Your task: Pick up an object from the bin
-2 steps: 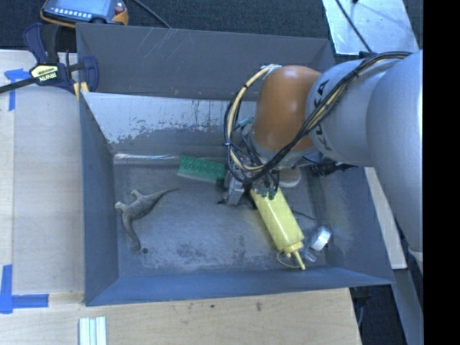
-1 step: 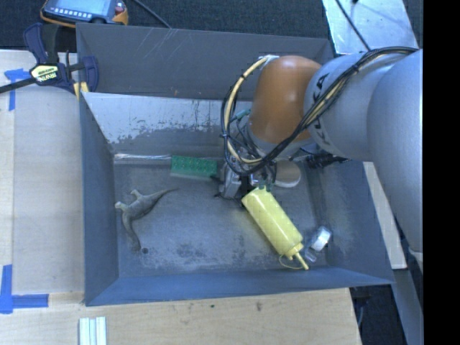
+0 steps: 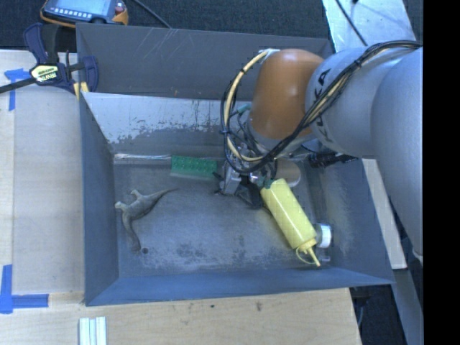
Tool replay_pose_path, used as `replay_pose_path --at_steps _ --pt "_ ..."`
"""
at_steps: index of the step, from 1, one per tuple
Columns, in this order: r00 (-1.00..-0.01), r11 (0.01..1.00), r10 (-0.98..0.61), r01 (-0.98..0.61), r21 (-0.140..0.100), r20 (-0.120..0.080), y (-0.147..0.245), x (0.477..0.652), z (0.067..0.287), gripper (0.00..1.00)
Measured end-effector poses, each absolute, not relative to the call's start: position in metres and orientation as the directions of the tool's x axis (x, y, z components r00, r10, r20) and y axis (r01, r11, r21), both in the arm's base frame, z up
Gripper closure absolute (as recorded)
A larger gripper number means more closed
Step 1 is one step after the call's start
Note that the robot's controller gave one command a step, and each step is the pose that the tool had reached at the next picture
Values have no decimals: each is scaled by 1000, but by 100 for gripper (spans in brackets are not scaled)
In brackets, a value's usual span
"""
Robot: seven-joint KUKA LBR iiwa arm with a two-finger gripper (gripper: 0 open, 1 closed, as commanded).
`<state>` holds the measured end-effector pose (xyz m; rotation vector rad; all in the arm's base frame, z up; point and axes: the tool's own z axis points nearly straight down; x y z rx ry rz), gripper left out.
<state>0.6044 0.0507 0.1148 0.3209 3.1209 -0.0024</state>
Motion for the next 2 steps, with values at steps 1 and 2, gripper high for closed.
replay_pose_path --at_steps 1,2 --pt "-996 996 87 87 -1 3 60 607 173 100" --pt "-1000 1000 28 28 0 -1 59 605 241 100"
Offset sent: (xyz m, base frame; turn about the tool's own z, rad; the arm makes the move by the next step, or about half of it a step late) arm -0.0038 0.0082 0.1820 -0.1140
